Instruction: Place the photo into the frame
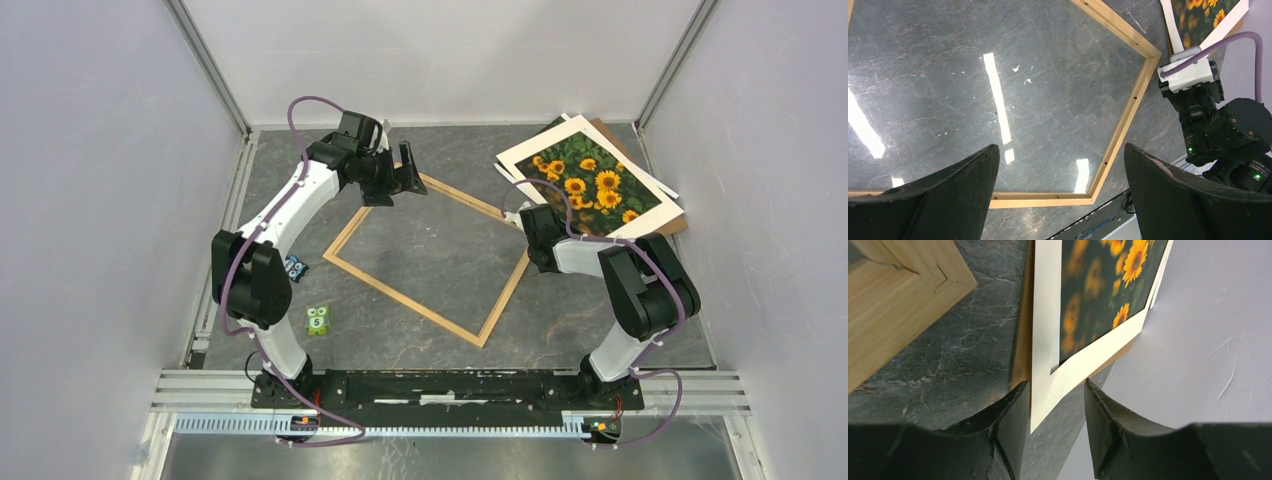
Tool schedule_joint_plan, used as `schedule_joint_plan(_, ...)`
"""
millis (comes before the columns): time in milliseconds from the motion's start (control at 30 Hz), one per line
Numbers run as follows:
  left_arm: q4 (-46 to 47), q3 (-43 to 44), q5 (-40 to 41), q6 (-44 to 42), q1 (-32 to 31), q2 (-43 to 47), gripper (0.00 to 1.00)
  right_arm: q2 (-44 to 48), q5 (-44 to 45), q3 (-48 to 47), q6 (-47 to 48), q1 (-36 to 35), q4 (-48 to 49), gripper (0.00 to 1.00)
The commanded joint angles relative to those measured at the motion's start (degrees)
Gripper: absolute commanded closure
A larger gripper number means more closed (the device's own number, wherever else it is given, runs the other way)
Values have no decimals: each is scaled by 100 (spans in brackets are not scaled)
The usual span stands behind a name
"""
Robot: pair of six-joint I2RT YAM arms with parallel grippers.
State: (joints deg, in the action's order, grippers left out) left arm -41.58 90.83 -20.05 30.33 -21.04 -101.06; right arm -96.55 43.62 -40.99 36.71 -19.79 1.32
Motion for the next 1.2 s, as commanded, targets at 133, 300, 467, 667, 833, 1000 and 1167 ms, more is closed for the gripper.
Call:
schedule_joint_plan(133,200,-21,-185,104,-16,166,0,-104,86,100,-93,70,326,47)
schedule_joint_plan(300,201,-22,-194,112,-12,156,0,-188,337,127,-70,110,473,51)
schedule_joint_plan(467,240,-48,-235,122,-7,156,0,-181,394,159,-47,112,554,54)
schedule_joint_plan(667,242,-52,-239,120,-13,148,0,-335,550,244,-14,112,734,50)
schedule_joint_plan(833,247,-62,-253,118,-14,139,0,-422,878,396,117,108,1231,55)
schedule_joint_plan(1000,267,-65,-269,122,-12,147,0,-541,989,385,95,116,1338,66)
schedule_joint_plan(1167,276,-67,-247,107,-8,143,0,-68,947,252,-144,118,992,92)
